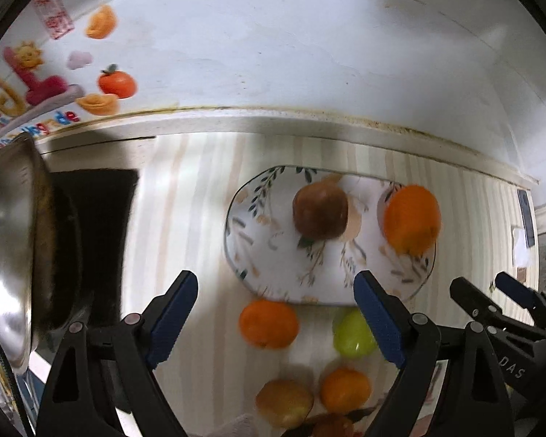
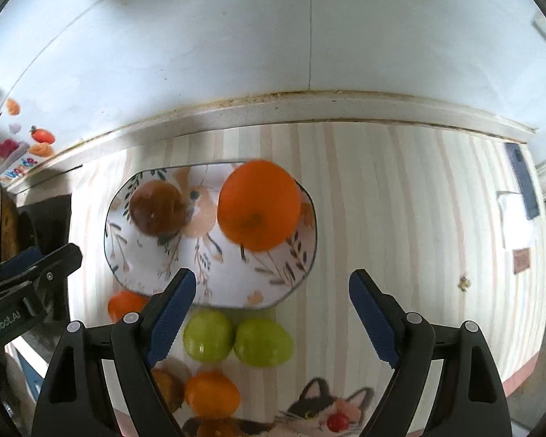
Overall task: Organize fruits
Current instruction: 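Lift both open tools away from the plate toward the loose fruit, then grasp the pale red apple with the left tool while the right tool grasps an orange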
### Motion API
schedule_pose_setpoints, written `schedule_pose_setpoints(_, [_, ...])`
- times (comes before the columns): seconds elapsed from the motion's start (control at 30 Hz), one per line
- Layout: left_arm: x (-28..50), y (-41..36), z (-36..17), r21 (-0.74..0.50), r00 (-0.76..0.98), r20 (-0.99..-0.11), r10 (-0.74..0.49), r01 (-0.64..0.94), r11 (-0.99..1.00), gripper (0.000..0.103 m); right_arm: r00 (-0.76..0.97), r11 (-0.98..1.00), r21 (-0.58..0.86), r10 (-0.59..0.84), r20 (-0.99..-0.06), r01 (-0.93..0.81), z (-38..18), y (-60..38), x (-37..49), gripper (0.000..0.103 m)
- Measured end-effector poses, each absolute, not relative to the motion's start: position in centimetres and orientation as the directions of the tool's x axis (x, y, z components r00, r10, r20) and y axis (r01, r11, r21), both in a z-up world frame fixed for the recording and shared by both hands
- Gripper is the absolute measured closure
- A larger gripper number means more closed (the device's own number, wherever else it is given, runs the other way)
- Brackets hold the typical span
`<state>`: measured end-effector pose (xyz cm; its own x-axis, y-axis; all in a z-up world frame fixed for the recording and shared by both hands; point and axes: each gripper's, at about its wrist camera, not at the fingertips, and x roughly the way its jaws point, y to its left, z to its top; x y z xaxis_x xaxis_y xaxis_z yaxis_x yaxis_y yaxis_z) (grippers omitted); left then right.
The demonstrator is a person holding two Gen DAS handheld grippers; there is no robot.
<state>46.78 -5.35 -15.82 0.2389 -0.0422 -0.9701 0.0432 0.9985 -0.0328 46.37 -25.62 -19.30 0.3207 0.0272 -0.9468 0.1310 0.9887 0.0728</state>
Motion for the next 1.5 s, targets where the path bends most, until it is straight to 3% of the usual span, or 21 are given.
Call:
schedule_pose_setpoints(0.67, [36.7, -2.9, -9.0, -0.070, 0.380, -0.921, -0.084, 0.050, 0.996, 0.015, 0.476, 0.984, 0.143, 0.078, -0.876, 0.101, -11.0, -21.9, 35.0, 0.014])
schedule_pose_setpoints(0.7, [36.6, -2.8, -9.3, -0.065, 0.378, -0.922, -0.079, 0.051, 0.997, 0.008, 0.470, 0.983, 0.152, 0.086, -0.878, 0.103, -11.2, -22.0, 34.7, 0.014])
schedule_pose_setpoints(0.73, [36.4, -2.8, -9.8, -0.060, 0.373, -0.925, -0.075, 0.052, 0.997, 0.001, 0.463, 0.981, 0.161, 0.094, -0.881, 0.107, -11.6, -22.1, 34.4, 0.014])
schedule_pose_setpoints(1.03, [35.1, -3.9, -20.2, -0.049, 0.148, -0.987, -0.063, 0.094, 0.994, 0.001, 0.285, 0.928, 0.295, 0.226, -0.931, 0.228, -21.4, -24.8, 33.7, 0.014])
schedule_pose_setpoints(1.27, [34.8, -5.0, -27.5, -0.068, 0.016, -0.997, -0.071, 0.119, 0.991, 0.001, 0.243, 0.923, 0.280, 0.218, -0.945, 0.262, -25.7, -25.6, 32.9, 0.014])
schedule_pose_setpoints(1.3, [34.8, -5.1, -28.0, -0.079, 0.007, -0.997, -0.081, 0.120, 0.990, 0.002, 0.240, 0.925, 0.276, 0.215, -0.947, 0.259, -26.0, -25.5, 32.8, 0.014])
schedule_pose_setpoints(1.33, [34.7, -5.2, -28.6, -0.099, -0.002, -0.995, -0.099, 0.118, 0.988, 0.010, 0.236, 0.926, 0.276, 0.216, -0.947, 0.257, -26.3, -25.5, 32.9, 0.014])
schedule_pose_setpoints(1.37, [34.7, -5.3, -29.0, -0.125, -0.009, -0.992, -0.125, 0.119, 0.985, 0.019, 0.230, 0.926, 0.276, 0.219, -0.948, 0.257, -26.5, -25.4, 33.0, 0.014])
schedule_pose_setpoints(1.4, [34.7, -5.3, -29.2, -0.162, -0.010, -0.987, -0.162, 0.118, 0.980, 0.036, 0.223, 0.925, 0.278, 0.223, -0.949, 0.258, -26.9, -25.3, 33.2, 0.014])
schedule_pose_setpoints(1.5, [34.5, -5.6, -28.9, -0.135, 0.034, -0.990, -0.140, 0.125, 0.983, 0.038, 0.207, 0.925, 0.285, 0.237, -0.949, 0.250, -27.9, -24.8, 33.6, 0.014])
